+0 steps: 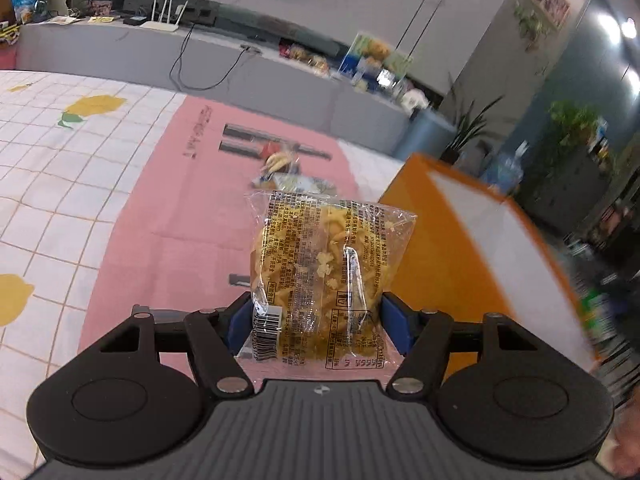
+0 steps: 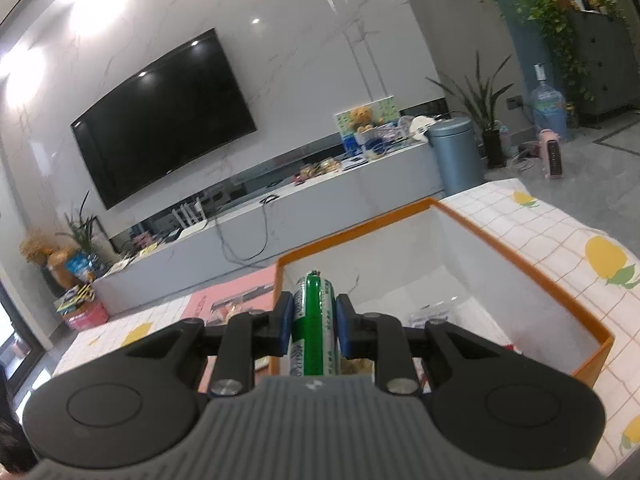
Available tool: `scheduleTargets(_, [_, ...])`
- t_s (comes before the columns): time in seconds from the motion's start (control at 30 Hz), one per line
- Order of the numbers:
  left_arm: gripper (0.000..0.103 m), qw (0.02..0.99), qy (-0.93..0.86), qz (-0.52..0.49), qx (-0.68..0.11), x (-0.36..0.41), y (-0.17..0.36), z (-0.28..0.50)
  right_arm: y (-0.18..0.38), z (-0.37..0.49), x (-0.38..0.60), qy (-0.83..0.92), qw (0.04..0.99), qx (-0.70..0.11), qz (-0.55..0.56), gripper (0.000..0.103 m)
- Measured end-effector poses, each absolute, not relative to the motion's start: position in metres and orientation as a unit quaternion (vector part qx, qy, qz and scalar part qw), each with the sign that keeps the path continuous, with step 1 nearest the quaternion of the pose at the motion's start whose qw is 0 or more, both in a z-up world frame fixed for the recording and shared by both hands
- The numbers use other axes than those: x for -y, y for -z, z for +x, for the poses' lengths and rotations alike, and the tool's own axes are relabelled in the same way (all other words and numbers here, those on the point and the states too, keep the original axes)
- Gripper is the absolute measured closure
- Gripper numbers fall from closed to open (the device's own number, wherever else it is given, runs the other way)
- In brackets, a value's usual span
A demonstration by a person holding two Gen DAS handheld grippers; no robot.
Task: Organize snacks
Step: 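Carry the green tube and yellow bag over the orange box with both tools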
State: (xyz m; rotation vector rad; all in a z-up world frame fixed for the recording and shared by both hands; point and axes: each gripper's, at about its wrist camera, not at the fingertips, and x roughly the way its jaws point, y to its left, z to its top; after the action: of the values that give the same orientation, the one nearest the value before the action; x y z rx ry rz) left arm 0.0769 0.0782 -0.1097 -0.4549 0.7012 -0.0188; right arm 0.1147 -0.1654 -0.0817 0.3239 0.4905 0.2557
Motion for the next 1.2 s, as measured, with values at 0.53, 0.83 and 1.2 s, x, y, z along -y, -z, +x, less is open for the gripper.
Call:
scheduleTargets(0.53, [0.026,0.935,0.116,-0.219,-0.253,-0.061,0.047,0.064,0.092,0.137,0.166,-0.109,0.948,-0.264,0.138,0.083])
scheduleTargets(0.83, [0.026,0.929,0.154,-0.210,-0.263,-0.036,0.048,0.102,0.090,0.171,0.177,-0.096,0.946,-0.284,0.121,0.083])
scheduleTargets(1.2, [0.026,0.919,0.173,-0.203,-0.291,-0.005,0.061,0.140,0.111,0.225,0.205,-0.047,0.925,-0.372,0.064,0.083])
